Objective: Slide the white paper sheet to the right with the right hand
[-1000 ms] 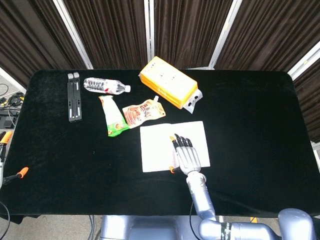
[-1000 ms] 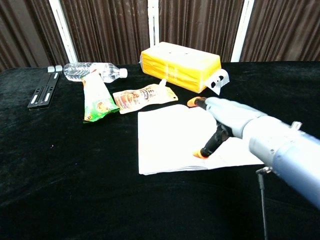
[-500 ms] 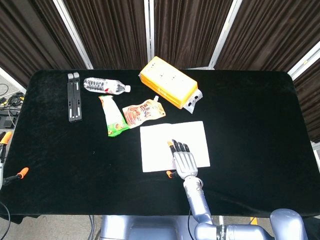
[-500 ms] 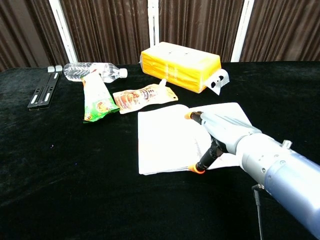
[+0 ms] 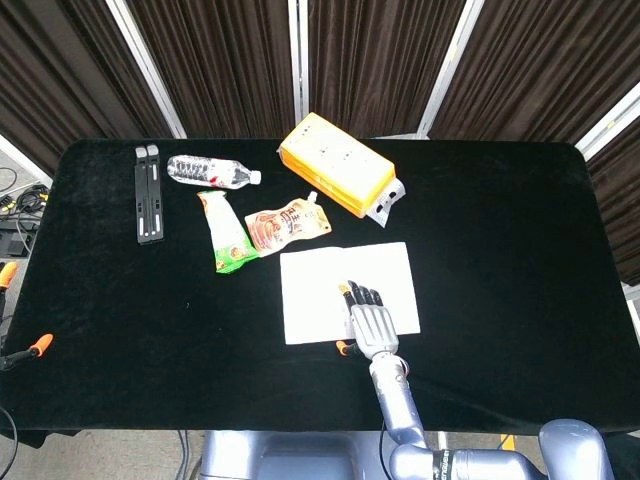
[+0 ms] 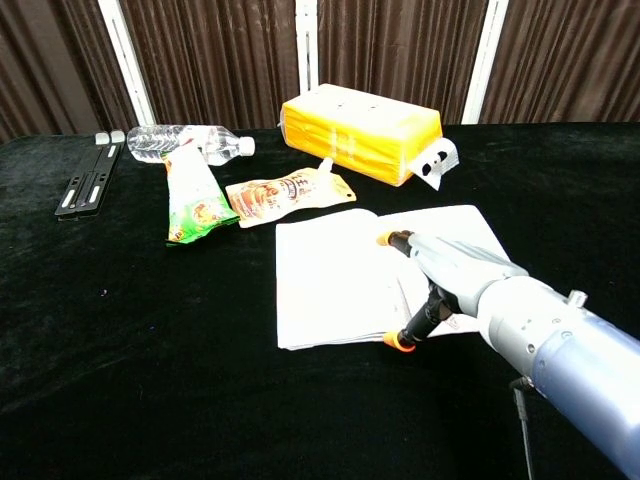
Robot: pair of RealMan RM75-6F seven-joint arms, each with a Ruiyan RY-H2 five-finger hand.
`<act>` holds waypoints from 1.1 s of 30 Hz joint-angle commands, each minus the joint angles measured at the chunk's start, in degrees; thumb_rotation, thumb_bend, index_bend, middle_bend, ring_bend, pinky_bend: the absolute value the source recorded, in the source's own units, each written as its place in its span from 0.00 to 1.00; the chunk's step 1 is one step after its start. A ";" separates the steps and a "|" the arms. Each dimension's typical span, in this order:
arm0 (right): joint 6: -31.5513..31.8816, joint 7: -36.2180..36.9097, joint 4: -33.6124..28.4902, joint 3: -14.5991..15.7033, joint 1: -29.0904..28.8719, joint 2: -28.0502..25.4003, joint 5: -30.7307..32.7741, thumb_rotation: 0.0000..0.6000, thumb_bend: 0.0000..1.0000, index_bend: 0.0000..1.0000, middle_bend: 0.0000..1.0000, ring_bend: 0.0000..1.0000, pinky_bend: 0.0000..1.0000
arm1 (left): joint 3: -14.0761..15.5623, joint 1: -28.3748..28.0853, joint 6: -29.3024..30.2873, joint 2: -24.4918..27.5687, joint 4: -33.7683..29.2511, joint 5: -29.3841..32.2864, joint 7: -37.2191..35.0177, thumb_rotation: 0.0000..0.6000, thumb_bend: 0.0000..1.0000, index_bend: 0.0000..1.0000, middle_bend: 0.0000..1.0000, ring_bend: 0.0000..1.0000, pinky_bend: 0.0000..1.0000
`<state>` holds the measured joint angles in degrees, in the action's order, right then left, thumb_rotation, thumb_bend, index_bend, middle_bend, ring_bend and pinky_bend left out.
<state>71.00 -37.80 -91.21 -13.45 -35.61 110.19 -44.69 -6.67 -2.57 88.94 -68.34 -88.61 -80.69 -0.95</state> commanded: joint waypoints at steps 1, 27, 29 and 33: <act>-0.33 0.69 0.34 0.25 0.22 0.24 -0.17 1.00 0.13 0.00 0.00 0.00 0.00 | -0.08 0.05 -0.04 0.35 -0.11 0.07 -0.42 1.00 0.14 0.00 0.00 0.00 0.00; -1.78 7.66 8.58 1.41 1.02 6.70 -7.05 1.00 0.13 0.00 0.00 0.00 0.00 | 0.62 1.49 1.15 1.38 -0.45 -0.21 -1.93 1.00 0.14 0.00 0.00 0.00 0.00; -1.82 8.10 10.44 1.55 1.13 7.42 -7.68 1.00 0.13 0.00 0.00 0.00 0.00 | 0.64 1.53 1.09 1.30 -0.34 -0.13 -1.86 1.00 0.14 0.00 0.00 0.00 0.00; -1.35 10.14 13.75 1.49 1.44 8.88 -9.86 1.00 0.13 0.00 0.00 0.00 0.00 | 0.58 1.60 1.21 1.15 -0.29 -0.11 -1.89 1.00 0.14 0.00 0.00 0.00 0.00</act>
<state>69.39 -28.69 -78.64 -11.95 -34.36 118.32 -53.47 -6.09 -0.98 90.14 -67.19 -88.90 -80.80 -2.84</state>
